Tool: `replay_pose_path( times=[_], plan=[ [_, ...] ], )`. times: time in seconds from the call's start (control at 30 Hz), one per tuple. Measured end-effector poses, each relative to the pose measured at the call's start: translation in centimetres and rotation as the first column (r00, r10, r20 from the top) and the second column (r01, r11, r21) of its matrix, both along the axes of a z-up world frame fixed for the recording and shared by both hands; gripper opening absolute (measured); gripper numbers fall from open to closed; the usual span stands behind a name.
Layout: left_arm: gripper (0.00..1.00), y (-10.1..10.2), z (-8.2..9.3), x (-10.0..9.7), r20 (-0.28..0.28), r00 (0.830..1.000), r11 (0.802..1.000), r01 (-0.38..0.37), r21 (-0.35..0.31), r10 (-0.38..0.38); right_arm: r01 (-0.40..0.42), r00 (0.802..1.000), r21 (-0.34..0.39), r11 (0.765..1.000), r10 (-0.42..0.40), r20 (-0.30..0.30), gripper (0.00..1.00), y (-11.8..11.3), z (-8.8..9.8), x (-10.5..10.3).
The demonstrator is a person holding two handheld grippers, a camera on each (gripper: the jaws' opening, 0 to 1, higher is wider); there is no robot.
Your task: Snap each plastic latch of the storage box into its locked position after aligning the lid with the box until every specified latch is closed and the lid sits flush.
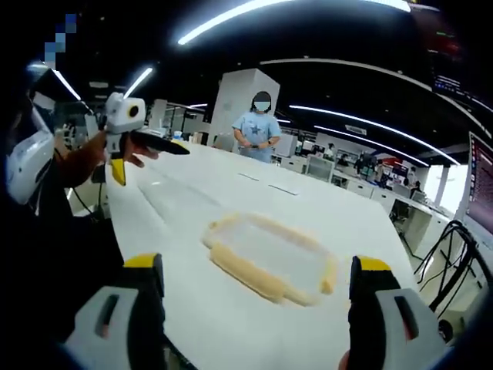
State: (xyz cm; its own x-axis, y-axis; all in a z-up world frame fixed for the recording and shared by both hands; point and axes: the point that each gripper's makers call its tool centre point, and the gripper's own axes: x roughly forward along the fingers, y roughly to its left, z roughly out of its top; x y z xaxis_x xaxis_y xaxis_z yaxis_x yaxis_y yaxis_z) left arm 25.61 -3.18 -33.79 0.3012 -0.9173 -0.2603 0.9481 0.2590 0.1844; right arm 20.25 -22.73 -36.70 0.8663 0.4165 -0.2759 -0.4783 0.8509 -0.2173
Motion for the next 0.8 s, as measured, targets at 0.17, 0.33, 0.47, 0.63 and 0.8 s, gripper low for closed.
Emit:
replay_pose_path(
  times=[0.17,0.33,0.47,0.63,0.8],
  plan=[
    [0.98,-0.3,0.5,-0.1,0.013,1.0,1.0,0.011,0.008,-0.011,0.006,1.0,-0.01,1.0,-0.006,0.007,1.0,-0.3,0.5,-0.2],
    [0.98,-0.4,1.1,0.0,0.027,0.999,1.0,0.019,0.019,-0.019,0.011,1.0,-0.032,0.999,-0.01,0.015,1.0,-0.7,1.4,-0.4],
    [0.98,-0.6,1.6,-0.2,0.038,0.999,1.0,0.023,0.021,-0.024,0.014,1.0,-0.041,0.999,-0.013,0.027,1.0,-1.0,2.1,-0.7],
    [0.98,-1.1,1.8,-0.7,0.048,0.998,0.999,0.037,0.025,-0.038,0.013,0.999,-0.055,0.998,-0.012,0.03,1.0,-1.2,2.3,-0.8],
    [0.97,-1.5,1.6,-0.5,0.037,0.998,0.999,0.043,0.031,-0.044,0.012,1.0,-0.065,0.998,-0.01,0.03,1.0,-1.5,2.5,-0.7]
  ],
)
